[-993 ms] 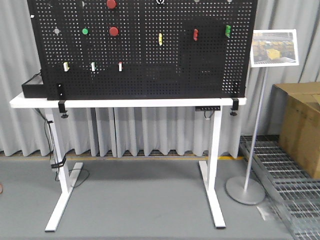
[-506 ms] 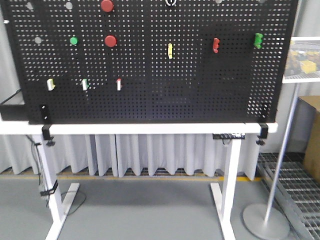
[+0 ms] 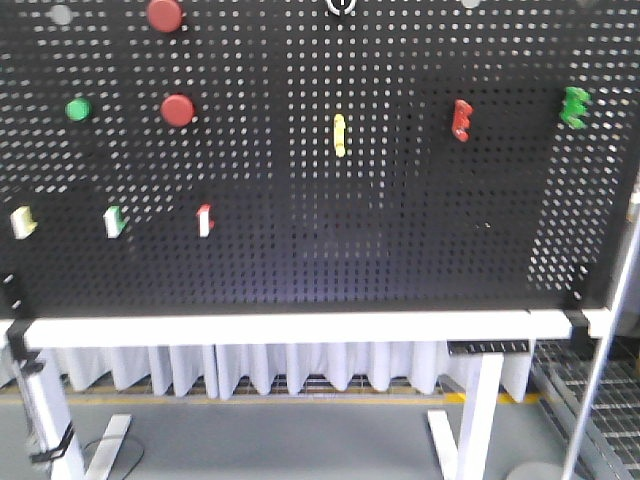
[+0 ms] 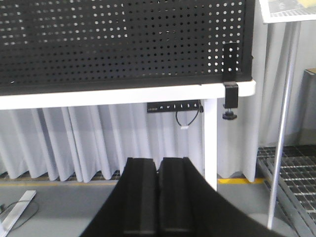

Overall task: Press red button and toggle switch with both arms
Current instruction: 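Drive the base forward up to the black pegboard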

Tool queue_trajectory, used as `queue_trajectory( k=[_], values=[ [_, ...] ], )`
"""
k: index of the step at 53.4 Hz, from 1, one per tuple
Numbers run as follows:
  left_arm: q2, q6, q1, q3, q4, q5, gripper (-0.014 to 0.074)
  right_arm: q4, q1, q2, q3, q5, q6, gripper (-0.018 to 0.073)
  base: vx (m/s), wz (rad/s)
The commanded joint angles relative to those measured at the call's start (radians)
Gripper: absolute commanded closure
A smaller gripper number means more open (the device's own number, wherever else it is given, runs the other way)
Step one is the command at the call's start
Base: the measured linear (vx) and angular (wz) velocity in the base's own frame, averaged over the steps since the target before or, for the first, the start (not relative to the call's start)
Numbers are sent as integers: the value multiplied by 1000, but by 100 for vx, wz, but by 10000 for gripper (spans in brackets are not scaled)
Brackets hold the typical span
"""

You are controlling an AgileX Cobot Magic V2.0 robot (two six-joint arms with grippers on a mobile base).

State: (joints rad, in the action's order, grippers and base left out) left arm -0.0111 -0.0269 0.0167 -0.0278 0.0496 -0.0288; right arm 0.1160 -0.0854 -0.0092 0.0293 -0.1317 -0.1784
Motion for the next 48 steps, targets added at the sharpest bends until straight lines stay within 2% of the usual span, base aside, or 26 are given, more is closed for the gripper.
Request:
queue_trajectory(
  k=[1, 26, 48],
  values=[
    [-5, -3, -5, -12, -11, -83, 594, 4, 0, -15, 7, 86, 5, 567, 39, -3],
    [-5, -3, -5, -12, -11, -83, 594, 4, 0, -15, 7, 86, 5, 567, 32, 1],
    [-5, -3, -5, -12, -11, -83, 594, 4, 0, -15, 7, 86, 5, 567, 11, 2]
  ],
)
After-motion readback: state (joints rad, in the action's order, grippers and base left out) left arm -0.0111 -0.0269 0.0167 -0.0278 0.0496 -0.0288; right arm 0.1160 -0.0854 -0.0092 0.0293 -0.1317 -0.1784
